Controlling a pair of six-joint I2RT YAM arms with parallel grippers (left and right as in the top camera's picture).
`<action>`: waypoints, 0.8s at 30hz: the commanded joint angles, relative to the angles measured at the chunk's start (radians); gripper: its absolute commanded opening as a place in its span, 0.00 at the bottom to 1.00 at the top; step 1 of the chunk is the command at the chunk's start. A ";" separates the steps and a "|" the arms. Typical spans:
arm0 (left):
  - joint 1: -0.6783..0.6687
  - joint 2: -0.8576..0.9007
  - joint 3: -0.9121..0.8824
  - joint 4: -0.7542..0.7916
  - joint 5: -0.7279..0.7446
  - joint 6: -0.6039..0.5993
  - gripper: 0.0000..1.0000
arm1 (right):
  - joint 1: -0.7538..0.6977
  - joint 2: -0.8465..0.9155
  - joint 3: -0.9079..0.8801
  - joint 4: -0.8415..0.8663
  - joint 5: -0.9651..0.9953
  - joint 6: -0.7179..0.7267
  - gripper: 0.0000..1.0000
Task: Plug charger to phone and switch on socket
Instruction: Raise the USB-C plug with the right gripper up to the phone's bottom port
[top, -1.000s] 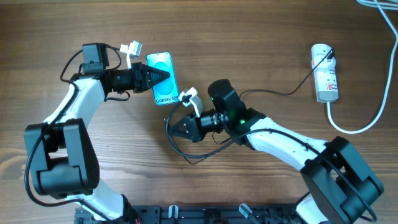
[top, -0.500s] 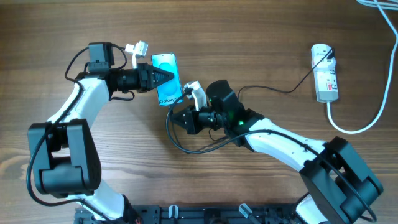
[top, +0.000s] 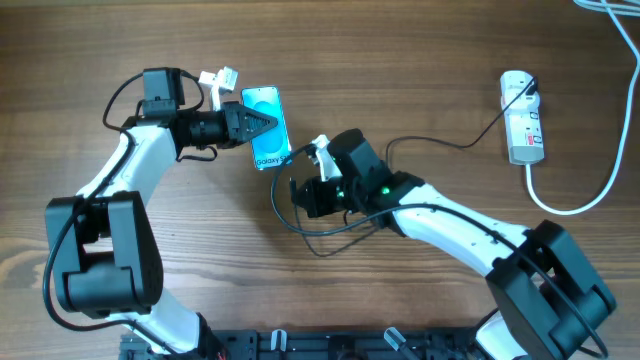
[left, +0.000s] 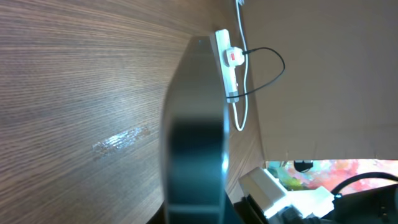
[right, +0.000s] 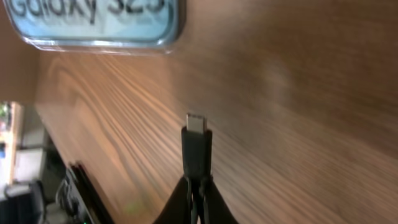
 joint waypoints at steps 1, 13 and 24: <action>-0.008 -0.004 0.006 0.008 -0.045 -0.042 0.04 | 0.033 0.013 0.144 -0.138 0.074 -0.089 0.04; -0.070 -0.004 0.007 0.026 -0.080 -0.089 0.04 | 0.080 0.013 0.172 -0.173 0.154 -0.101 0.04; -0.072 -0.004 0.007 0.023 -0.035 -0.088 0.04 | 0.080 0.013 0.172 -0.185 0.238 -0.097 0.04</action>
